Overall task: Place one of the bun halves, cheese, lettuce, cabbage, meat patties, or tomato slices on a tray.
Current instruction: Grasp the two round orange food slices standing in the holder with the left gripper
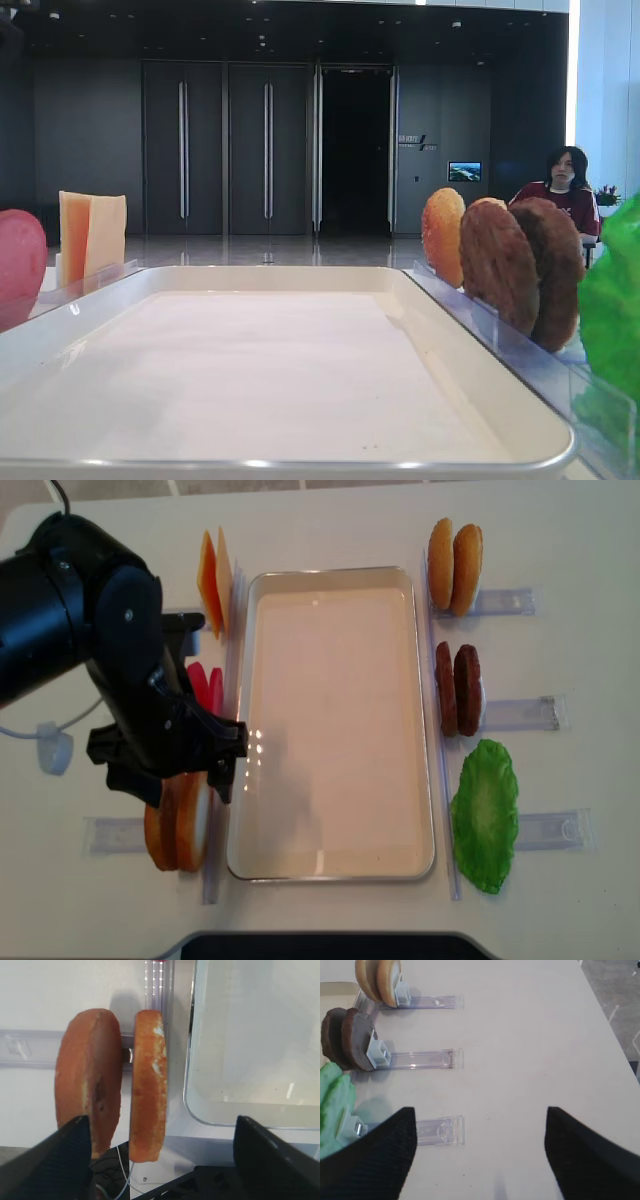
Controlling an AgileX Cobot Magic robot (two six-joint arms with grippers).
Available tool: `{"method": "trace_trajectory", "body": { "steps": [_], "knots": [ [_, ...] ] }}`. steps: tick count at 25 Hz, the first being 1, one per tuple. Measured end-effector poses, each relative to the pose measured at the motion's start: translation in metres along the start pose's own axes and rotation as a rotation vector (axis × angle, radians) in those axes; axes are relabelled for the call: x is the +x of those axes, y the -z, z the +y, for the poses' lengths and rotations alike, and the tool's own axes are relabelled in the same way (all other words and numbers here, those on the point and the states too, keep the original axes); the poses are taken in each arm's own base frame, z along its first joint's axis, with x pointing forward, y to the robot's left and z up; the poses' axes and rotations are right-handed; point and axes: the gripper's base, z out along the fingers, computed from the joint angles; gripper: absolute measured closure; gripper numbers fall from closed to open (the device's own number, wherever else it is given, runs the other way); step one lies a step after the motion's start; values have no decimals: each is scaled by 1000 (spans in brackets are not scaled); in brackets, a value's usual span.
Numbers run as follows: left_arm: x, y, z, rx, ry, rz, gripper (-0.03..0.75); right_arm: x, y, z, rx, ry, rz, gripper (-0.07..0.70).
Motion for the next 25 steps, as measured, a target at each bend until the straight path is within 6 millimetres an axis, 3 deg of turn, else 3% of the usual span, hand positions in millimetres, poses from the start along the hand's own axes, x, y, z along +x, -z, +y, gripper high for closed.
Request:
{"method": "trace_trajectory", "body": {
  "steps": [25],
  "knots": [
    [-6,-7,-7,30,8,-6,24,0,0,0,0,0,0,97]
  ]
}}
